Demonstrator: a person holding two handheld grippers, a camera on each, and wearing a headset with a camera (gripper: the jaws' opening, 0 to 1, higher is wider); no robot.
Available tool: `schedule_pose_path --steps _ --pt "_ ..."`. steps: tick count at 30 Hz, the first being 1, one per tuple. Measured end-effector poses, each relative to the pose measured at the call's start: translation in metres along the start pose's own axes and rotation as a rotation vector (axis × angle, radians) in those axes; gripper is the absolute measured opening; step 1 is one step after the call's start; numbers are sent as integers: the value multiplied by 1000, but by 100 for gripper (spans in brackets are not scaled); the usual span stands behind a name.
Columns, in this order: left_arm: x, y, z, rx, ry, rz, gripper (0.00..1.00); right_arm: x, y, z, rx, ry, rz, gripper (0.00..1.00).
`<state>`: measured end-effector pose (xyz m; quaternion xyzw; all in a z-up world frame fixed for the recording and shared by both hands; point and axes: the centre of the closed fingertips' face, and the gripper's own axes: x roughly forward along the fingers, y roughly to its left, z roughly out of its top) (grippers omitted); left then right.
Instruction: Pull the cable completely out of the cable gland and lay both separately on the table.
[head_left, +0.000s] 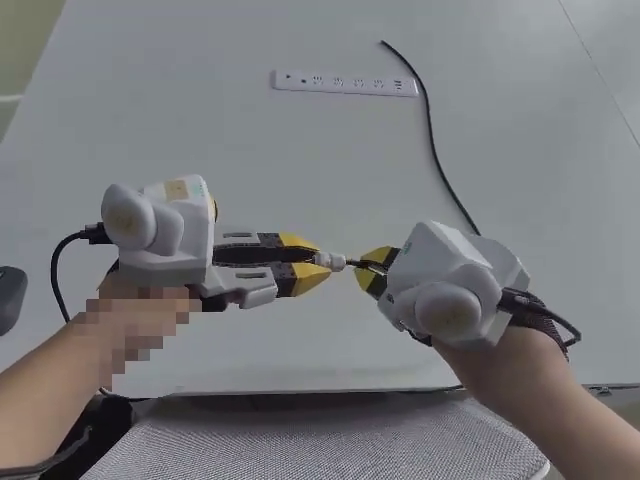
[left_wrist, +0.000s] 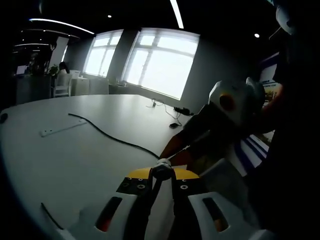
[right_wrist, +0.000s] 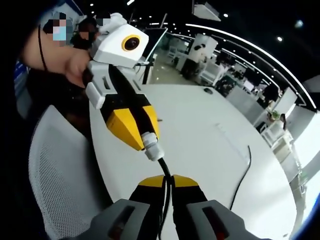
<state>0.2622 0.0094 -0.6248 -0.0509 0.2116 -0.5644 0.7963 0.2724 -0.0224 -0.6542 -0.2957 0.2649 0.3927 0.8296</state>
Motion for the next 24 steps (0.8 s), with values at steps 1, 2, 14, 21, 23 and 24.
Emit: schedule_pose_path --steps 1,2,14,21,23,24 --pt "0 0 0 0 -2 0 15 0 -2 -3 23 4 -4 0" --pt "0 1 1 1 -3 1 15 1 -3 -5 39 7 -7 0" --pt "-2 2 4 -3 -18 -4 15 8 -20 -38 283 58 -56 0" --pt "-3 -2 5 0 -26 -7 15 12 -27 -62 487 73 -85 0" --pt "-3 -3 4 2 -26 -7 15 13 -27 -68 502 80 -91 0" --pt "-3 -3 4 3 -24 -8 15 14 -27 -71 524 81 -101 0"
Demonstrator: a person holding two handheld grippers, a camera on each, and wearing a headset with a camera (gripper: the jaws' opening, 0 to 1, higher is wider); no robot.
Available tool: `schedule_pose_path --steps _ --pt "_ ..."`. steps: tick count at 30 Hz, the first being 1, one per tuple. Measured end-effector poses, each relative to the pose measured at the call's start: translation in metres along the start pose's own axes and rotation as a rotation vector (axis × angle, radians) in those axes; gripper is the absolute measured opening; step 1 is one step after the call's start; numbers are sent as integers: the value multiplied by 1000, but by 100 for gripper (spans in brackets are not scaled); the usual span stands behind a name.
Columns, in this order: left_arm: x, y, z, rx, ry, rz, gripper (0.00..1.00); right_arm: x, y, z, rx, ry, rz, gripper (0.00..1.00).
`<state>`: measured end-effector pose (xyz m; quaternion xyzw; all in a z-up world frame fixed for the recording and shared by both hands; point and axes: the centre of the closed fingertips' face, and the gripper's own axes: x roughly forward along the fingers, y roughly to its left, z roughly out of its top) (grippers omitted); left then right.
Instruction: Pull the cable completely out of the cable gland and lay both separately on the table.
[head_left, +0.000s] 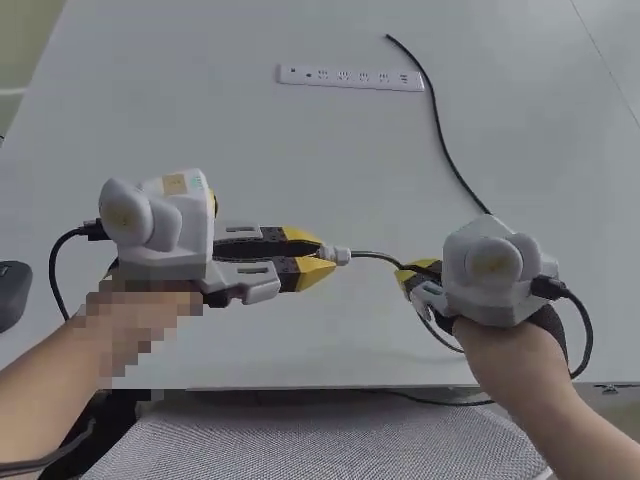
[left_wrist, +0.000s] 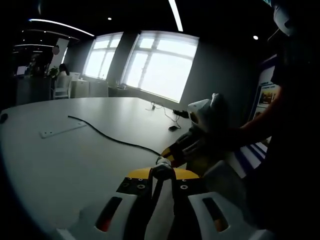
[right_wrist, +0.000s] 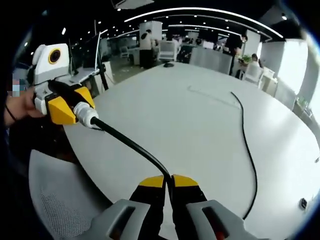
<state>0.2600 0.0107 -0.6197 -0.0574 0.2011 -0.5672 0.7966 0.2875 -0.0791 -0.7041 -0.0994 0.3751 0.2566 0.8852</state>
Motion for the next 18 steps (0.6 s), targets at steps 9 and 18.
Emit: schedule_pose_path --steps 9,18 --pt "0 -1 -6 7 16 -2 15 6 5 -11 43 12 6 0" --pt "-3 1 -4 7 11 2 15 5 7 -8 44 -4 20 0"
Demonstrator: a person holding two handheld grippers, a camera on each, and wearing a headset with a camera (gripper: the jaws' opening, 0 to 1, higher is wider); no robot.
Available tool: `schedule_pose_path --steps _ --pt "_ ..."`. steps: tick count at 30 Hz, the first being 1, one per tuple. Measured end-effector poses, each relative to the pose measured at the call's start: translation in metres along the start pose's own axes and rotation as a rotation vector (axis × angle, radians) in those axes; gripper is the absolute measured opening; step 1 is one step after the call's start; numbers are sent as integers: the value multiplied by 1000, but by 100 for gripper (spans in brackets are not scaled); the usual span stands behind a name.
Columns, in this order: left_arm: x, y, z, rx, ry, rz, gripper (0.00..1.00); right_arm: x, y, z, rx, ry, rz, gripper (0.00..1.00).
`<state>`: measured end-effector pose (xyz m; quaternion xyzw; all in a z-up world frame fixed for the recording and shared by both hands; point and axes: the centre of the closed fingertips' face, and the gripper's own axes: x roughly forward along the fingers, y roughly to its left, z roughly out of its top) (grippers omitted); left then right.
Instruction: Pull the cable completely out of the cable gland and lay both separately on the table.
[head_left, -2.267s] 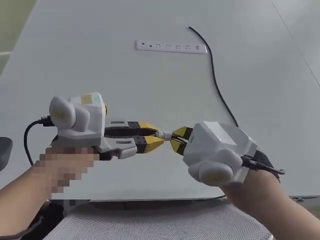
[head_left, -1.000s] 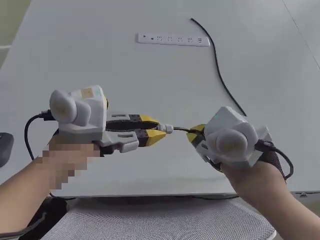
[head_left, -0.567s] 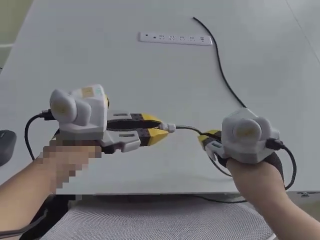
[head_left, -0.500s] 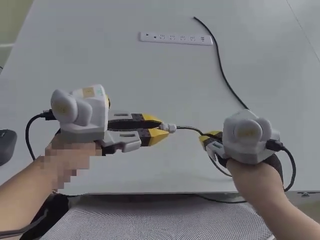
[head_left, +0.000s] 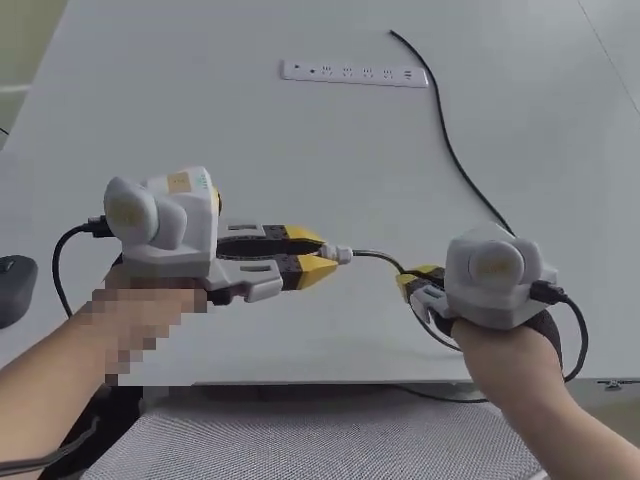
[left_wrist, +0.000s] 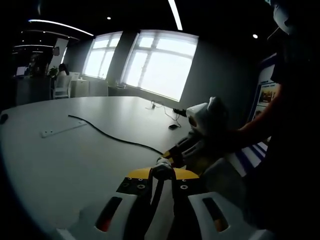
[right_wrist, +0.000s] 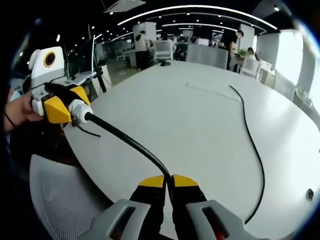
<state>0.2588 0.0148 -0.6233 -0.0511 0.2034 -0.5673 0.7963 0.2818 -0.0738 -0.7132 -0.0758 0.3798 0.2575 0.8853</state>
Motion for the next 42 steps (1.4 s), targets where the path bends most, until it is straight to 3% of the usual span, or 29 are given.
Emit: schedule_pose_path --steps 5,8,10,16,20,25,29,32,35,38,42 --pt "0 0 -1 -1 2 -2 15 -1 0 0 2 -4 -1 0" --pt "0 1 0 -4 -4 0 15 -2 2 -1 -35 -6 17 0" --pt "-1 2 1 -7 -9 3 15 -4 2 2 -70 -32 19 0" --pt "-4 7 2 -11 -8 14 15 -11 2 8 -63 -62 35 1" --pt "-4 9 2 -8 -3 13 15 -16 10 15 -93 -89 66 12" --pt "-4 8 1 -13 3 9 15 -28 22 31 -150 -121 105 19" --pt "-4 8 -1 -16 4 8 15 -36 37 49 -291 -137 122 20" --pt "-3 8 -1 -16 6 8 15 -36 58 61 -371 -134 167 21" --pt "-3 8 -1 -14 9 4 15 -35 69 70 -456 -146 166 20" --pt "-2 9 0 -15 8 1 15 -33 77 78 -561 -138 149 18" --pt "-2 9 1 -15 7 0 15 -26 77 76 -723 -85 101 14"
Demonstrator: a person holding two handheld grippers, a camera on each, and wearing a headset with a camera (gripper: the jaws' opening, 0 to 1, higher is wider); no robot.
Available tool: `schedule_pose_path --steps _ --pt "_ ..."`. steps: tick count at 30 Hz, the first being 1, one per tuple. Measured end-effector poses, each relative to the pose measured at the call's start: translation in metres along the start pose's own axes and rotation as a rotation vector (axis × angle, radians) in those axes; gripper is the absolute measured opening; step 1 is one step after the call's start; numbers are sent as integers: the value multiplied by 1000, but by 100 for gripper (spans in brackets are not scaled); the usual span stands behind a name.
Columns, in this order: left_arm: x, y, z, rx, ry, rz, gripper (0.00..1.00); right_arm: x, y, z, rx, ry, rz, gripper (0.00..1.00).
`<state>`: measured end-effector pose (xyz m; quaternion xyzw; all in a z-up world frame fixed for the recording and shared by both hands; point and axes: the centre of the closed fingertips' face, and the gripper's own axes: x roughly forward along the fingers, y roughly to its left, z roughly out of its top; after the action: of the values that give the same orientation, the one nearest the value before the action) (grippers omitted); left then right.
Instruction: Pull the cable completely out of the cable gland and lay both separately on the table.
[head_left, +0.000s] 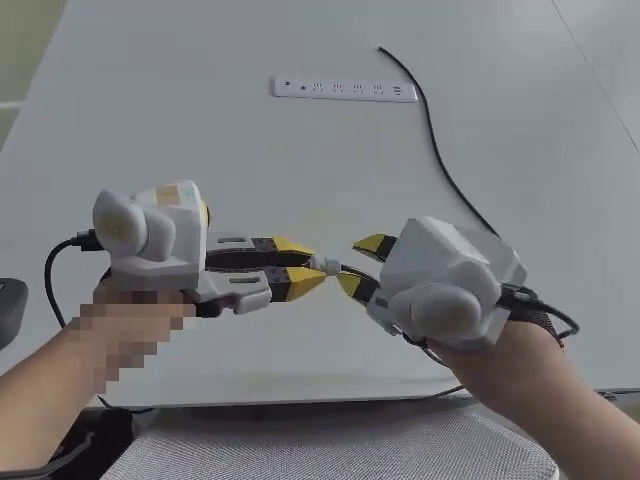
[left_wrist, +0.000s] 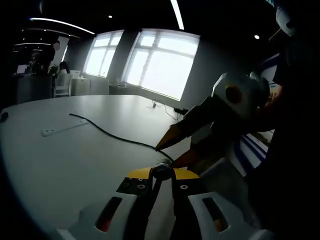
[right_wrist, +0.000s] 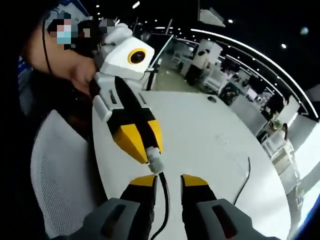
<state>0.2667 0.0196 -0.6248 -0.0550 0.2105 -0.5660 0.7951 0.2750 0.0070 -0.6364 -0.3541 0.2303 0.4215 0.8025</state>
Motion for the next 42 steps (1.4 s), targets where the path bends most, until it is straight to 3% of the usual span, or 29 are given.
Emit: schedule_pose_path --steps 15,26,31,38,42 --pt "0 -1 1 -1 2 -4 15 4 9 -2 -49 6 22 0" --pt "1 -2 -3 9 16 -5 15 6 10 -6 41 -1 26 0" --pt "1 -2 -2 7 11 -4 15 6 7 -8 115 -5 29 0" --pt "-1 1 -2 3 7 3 15 7 2 -18 188 9 22 0" --pt "-1 2 -3 5 10 5 15 9 1 -28 267 19 22 0"
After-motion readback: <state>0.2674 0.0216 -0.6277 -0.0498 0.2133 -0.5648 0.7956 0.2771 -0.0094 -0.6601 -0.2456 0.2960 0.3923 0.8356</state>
